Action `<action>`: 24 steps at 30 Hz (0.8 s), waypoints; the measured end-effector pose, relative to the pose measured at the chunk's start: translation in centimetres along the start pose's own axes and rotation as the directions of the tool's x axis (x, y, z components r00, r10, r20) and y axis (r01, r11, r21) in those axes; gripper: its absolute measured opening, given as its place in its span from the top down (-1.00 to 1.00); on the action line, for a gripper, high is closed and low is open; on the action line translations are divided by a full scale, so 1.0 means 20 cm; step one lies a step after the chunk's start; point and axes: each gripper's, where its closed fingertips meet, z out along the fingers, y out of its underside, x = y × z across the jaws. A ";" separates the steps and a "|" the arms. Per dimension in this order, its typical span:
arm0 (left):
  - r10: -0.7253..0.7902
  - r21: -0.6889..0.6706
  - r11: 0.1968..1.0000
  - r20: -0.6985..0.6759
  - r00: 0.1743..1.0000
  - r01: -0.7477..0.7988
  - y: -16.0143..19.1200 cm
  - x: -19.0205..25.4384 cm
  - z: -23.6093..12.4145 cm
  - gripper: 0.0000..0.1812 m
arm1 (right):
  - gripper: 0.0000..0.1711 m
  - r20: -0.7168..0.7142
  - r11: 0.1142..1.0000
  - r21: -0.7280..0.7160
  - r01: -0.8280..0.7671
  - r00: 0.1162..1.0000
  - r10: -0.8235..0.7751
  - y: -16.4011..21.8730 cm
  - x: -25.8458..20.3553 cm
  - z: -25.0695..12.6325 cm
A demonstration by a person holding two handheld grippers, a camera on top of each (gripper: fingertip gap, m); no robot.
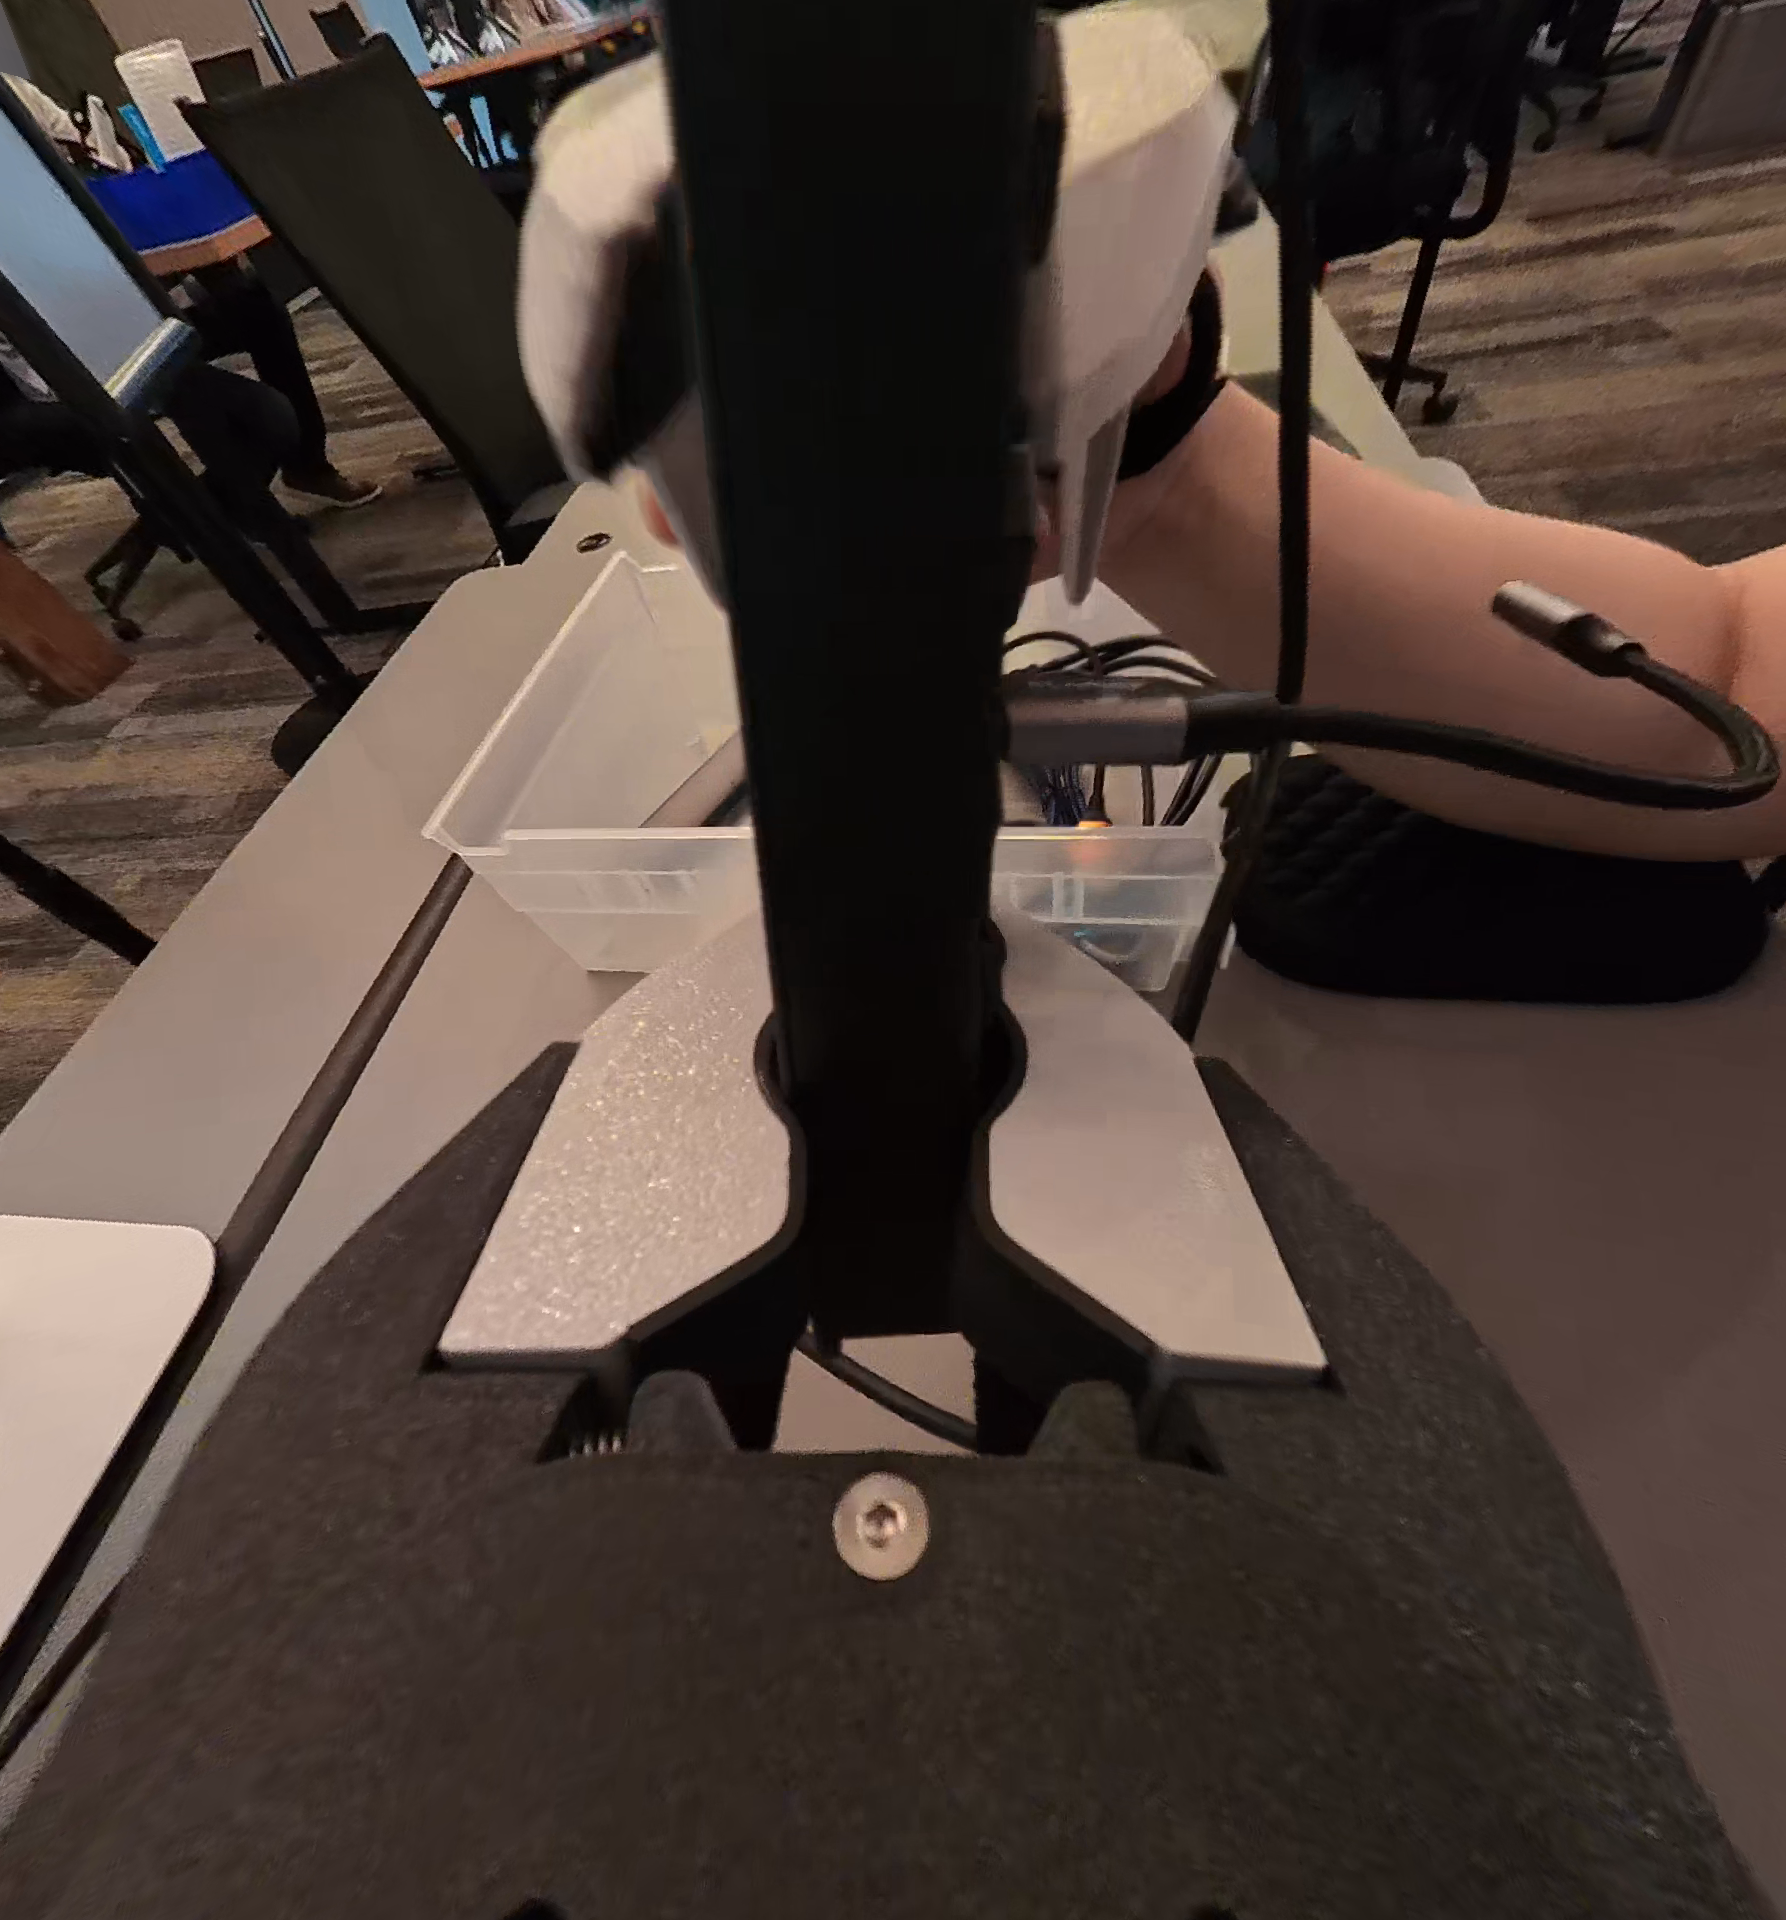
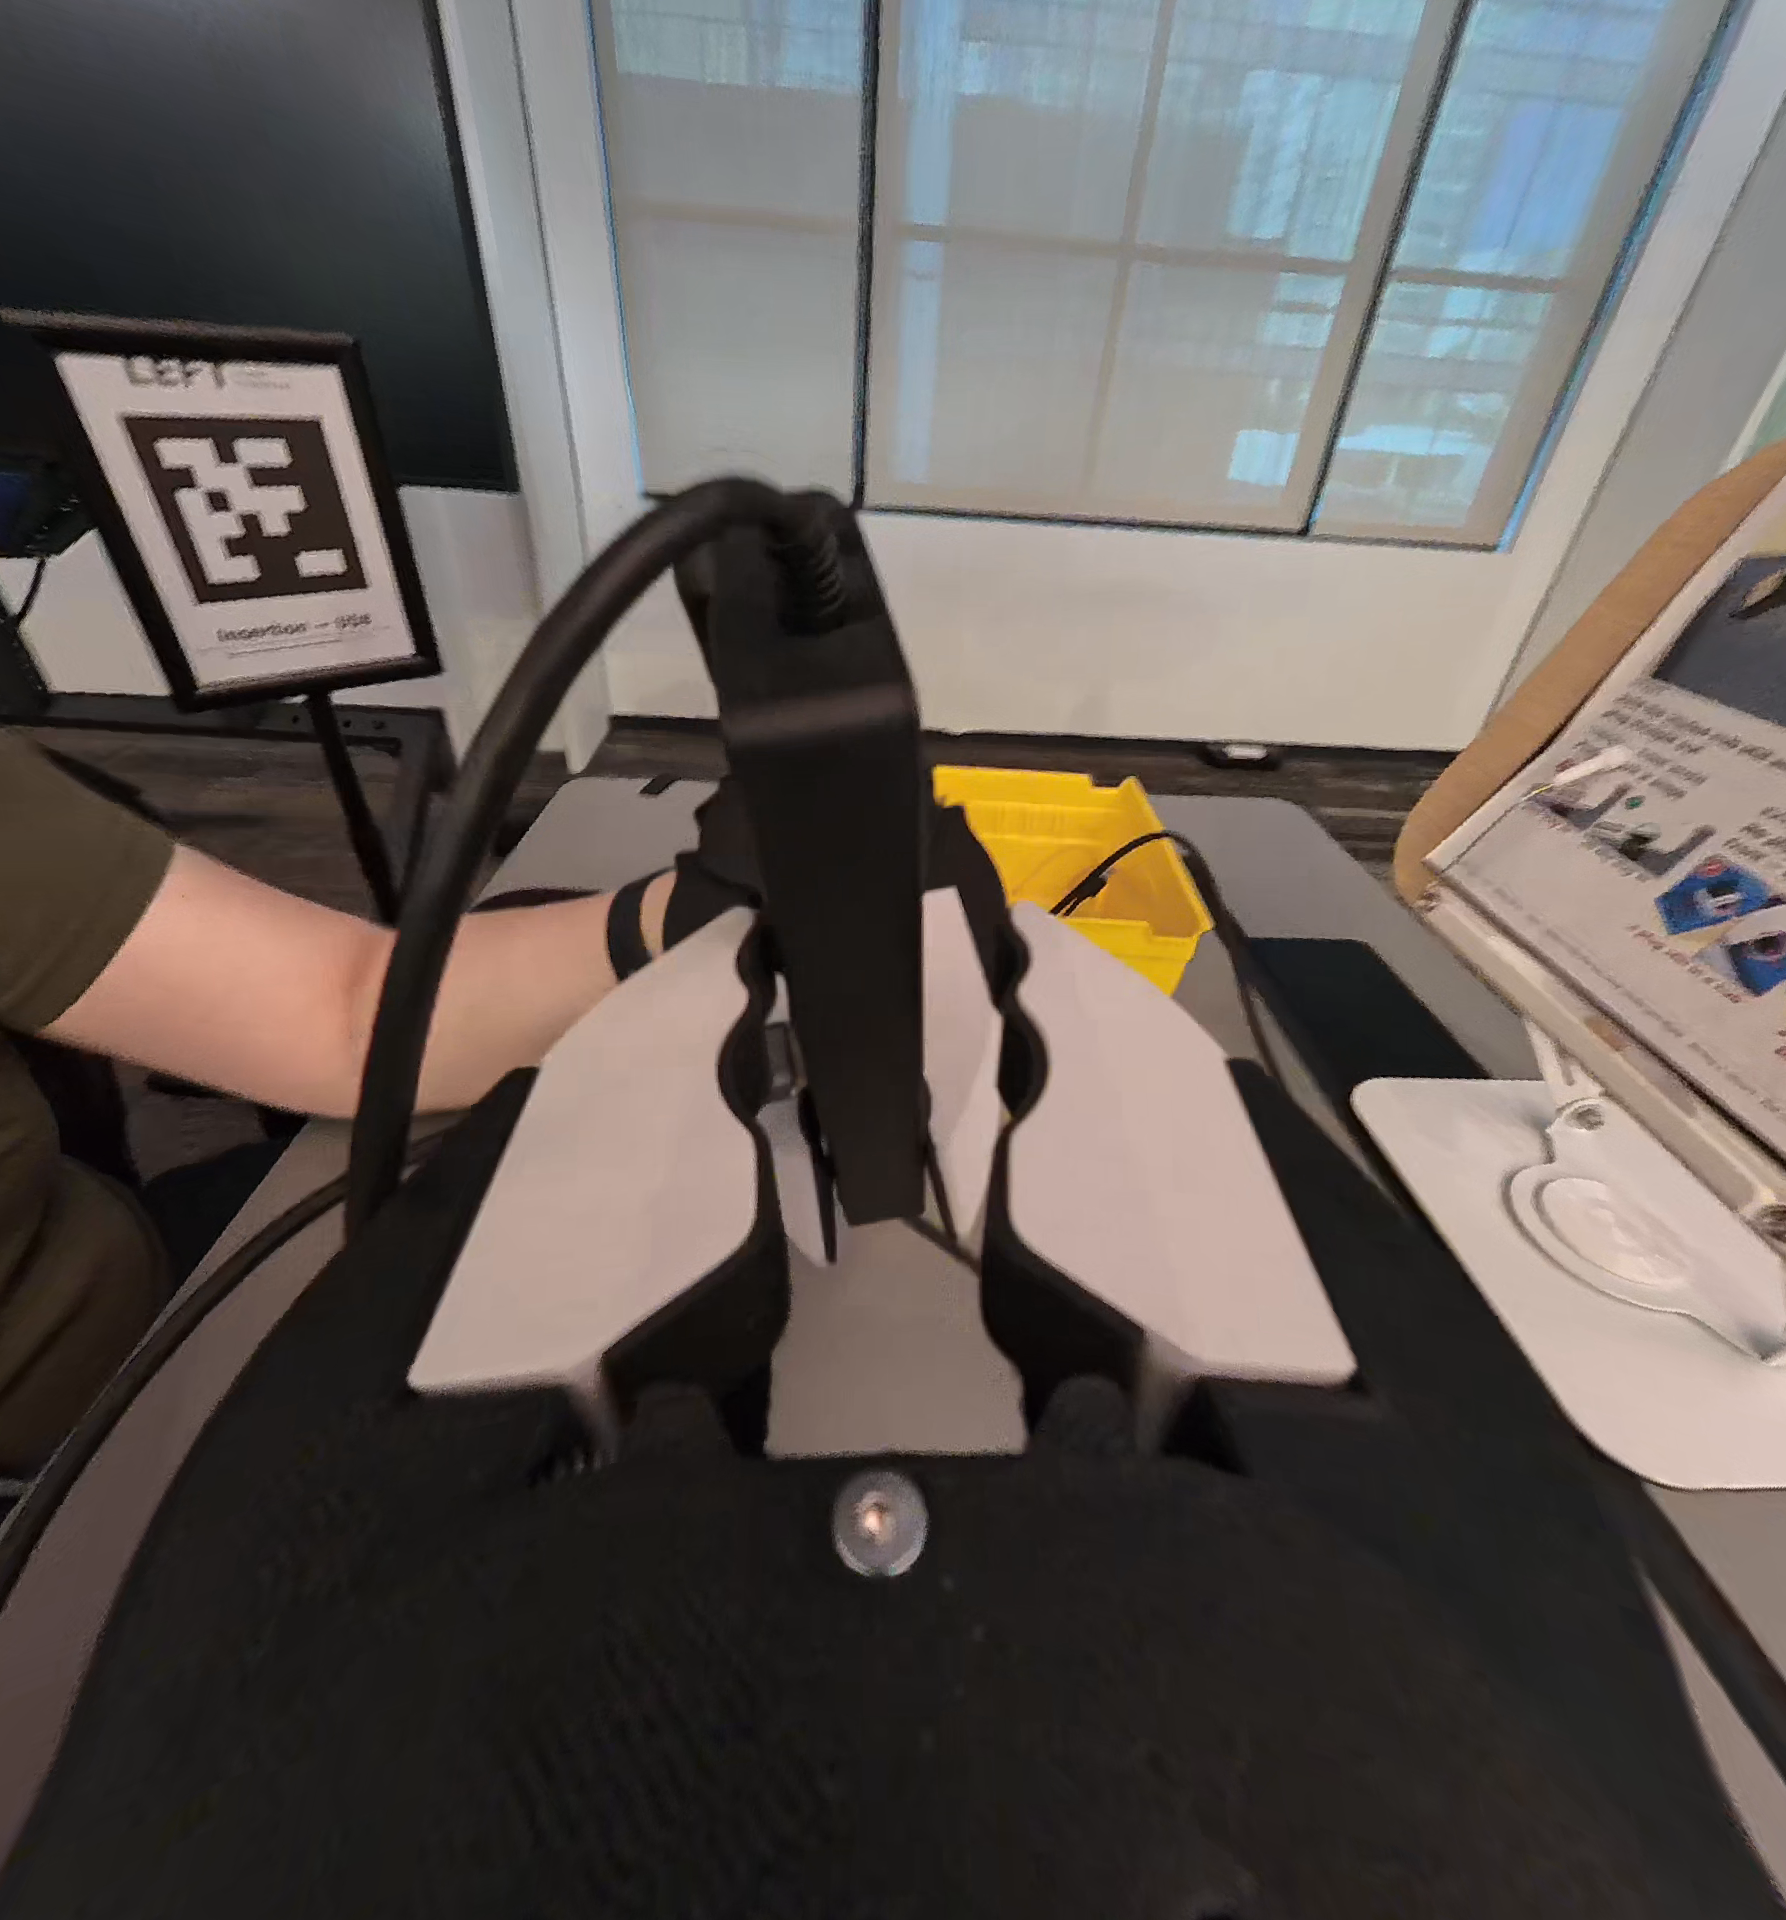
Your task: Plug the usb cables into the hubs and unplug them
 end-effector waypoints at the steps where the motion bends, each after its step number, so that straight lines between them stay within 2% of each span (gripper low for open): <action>1: 0.001 0.010 1.000 0.009 1.000 -0.001 0.00 -0.01 0.00 0.71 | 0.46 -0.027 1.000 0.025 0.006 1.000 -0.006 -0.02 0.02 -0.01; 4: -0.017 0.026 1.000 0.050 0.999 0.016 -0.01 -0.05 -0.01 0.71 | 0.42 -0.116 1.000 0.030 0.001 0.993 0.003 -0.04 0.08 -0.09; 6: -0.043 0.048 0.998 0.073 0.996 0.040 -0.02 -0.08 -0.03 0.71 | 0.37 -0.236 1.000 -0.004 -0.026 0.972 0.024 -0.03 0.18 -0.18; 8: -0.073 0.080 0.995 0.091 0.993 0.066 -0.03 -0.11 -0.06 0.71 | 0.38 -0.394 0.996 -0.049 -0.071 0.918 0.046 0.00 0.30 -0.33; 10: -0.099 0.120 0.989 0.120 0.988 0.084 -0.05 -0.15 -0.09 0.71 | 0.40 -0.528 0.988 -0.018 -0.152 0.841 0.119 0.01 0.41 -0.51; 12: -0.127 0.158 0.982 0.156 0.980 0.102 -0.06 -0.19 -0.13 0.71 | 0.52 -0.665 0.969 0.107 -0.222 0.709 0.236 -0.04 0.50 -0.74; 13: -0.139 0.174 0.979 0.185 0.973 0.106 -0.07 -0.22 -0.15 0.71 | 0.56 -0.683 0.960 0.200 -0.195 0.675 0.279 -0.12 0.49 -0.82; 15: -0.159 0.225 0.969 0.240 0.958 0.104 -0.09 -0.27 -0.20 0.71 | 0.61 -0.631 0.923 0.383 -0.028 0.722 0.284 -0.39 0.33 -0.88; 17: -0.181 0.278 0.956 0.297 0.938 0.097 -0.11 -0.32 -0.24 0.72 | 0.67 -0.574 0.890 0.444 0.107 0.797 0.190 -0.61 0.11 -0.82; 19: -0.199 0.325 0.942 0.335 0.921 0.086 -0.13 -0.36 -0.28 0.72 | 0.67 -0.567 0.898 0.390 0.205 0.822 0.058 -0.70 -0.06 -0.67; 22: -0.217 0.364 0.929 0.386 0.897 0.067 -0.14 -0.39 -0.32 0.72 | 0.66 -0.540 0.927 0.285 0.246 0.840 -0.056 -0.70 -0.22 -0.34; 24: -0.223 0.358 0.932 0.437 0.871 0.059 -0.13 -0.42 -0.34 0.71 | 0.58 -0.535 0.966 0.161 0.200 0.840 -0.085 -0.59 -0.23 -0.13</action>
